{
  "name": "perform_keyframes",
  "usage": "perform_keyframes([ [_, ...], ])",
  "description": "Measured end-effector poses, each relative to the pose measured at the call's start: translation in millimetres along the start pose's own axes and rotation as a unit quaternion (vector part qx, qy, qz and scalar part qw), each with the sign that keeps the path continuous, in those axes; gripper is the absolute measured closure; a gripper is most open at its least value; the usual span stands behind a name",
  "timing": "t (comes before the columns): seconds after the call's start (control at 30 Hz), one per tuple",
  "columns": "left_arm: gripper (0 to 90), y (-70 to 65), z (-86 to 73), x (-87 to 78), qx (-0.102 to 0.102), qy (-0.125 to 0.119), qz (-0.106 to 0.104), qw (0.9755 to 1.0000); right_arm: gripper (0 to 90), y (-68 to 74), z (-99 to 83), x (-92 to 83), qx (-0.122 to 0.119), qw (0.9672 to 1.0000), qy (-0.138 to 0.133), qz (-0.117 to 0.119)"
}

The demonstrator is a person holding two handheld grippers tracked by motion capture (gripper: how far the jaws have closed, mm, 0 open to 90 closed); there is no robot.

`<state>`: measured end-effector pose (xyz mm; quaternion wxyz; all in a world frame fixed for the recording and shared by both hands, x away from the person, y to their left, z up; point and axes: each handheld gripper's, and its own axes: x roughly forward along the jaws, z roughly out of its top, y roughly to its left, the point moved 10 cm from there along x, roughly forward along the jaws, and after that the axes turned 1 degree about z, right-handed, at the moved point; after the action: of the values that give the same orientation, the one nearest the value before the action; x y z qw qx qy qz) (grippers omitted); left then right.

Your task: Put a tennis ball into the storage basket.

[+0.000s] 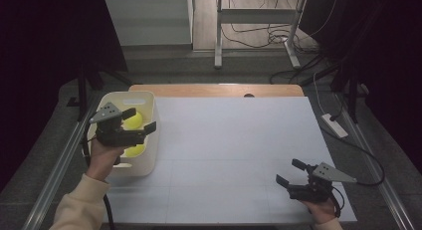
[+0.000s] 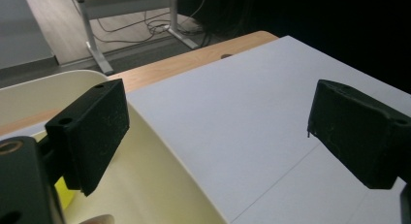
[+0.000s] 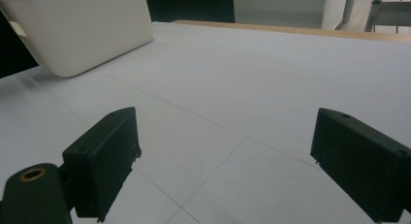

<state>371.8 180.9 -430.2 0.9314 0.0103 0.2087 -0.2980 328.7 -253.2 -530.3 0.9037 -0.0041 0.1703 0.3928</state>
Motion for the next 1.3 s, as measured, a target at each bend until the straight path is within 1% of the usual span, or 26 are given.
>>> perform_keyframes([
  [0.07,8.2,-2.5,-0.6,1.2,0.002,0.000,-0.003,1.0000,10.0,0.4,-0.2,-0.8,0.001,1.0000,0.001,-0.001],
  [0.17,8.2,-10.9,-1.8,4.5,0.011,0.000,-0.016,0.9998,10.1,1.4,0.1,-1.6,-0.001,1.0000,0.000,-0.002],
  [0.2,8.3,-16.6,-2.1,6.1,0.015,0.001,-0.024,0.9996,10.1,1.3,-0.3,-1.5,-0.003,1.0000,0.001,-0.002],
  [0.23,8.3,-16.6,-2.1,6.1,0.015,0.001,-0.024,0.9996,10.1,1.3,-0.3,-1.5,-0.003,1.0000,0.001,-0.002],
  [0.27,8.3,-21.7,-2.0,7.1,0.020,0.001,-0.030,0.9993,10.1,1.3,-0.7,-1.3,-0.002,1.0000,0.002,-0.002],
  [0.33,8.3,-24.3,-2.0,7.7,0.022,0.000,-0.034,0.9992,10.1,1.4,-0.7,-1.2,-0.002,1.0000,0.002,-0.002],
  [0.5,8.4,-40.9,-3.8,10.1,0.035,0.001,-0.050,0.9982,10.2,1.6,0.2,-1.4,-0.005,1.0000,0.000,-0.003],
  [0.6,8.5,-55.6,-7.5,13.5,0.046,0.002,-0.069,0.9966,10.2,1.7,0.1,-1.2,-0.004,1.0000,0.000,-0.003],
  [0.77,8.3,-74.4,-15.3,20.1,0.061,0.009,-0.092,0.9939,10.2,2.4,0.1,-1.5,-0.002,1.0000,0.000,-0.002],
  [0.97,8.2,-89.9,-23.8,24.7,0.063,0.011,-0.111,0.9918,10.2,1.4,-0.1,-1.9,-0.003,1.0000,0.000,-0.002],
  [1.13,8.5,-99.8,-31.8,26.8,0.063,0.010,-0.119,0.9909,10.2,1.5,-0.2,-1.8,-0.003,1.0000,0.000,-0.002],
  [1.2,8.9,-105.5,-37.5,29.1,0.067,0.010,-0.124,0.9900,10.2,1.7,0.0,-1.8,-0.003,1.0000,0.000,-0.002],
  [1.23,8.9,-108.8,-40.7,30.5,0.066,0.012,-0.129,0.9893,10.2,2.0,0.0,-1.8,-0.003,1.0000,0.000,-0.002],
  [1.3,8.9,-113.7,-46.8,33.2,0.070,0.018,-0.136,0.9880,10.2,2.4,0.1,-2.0,-0.003,1.0000,0.000,-0.003],
])
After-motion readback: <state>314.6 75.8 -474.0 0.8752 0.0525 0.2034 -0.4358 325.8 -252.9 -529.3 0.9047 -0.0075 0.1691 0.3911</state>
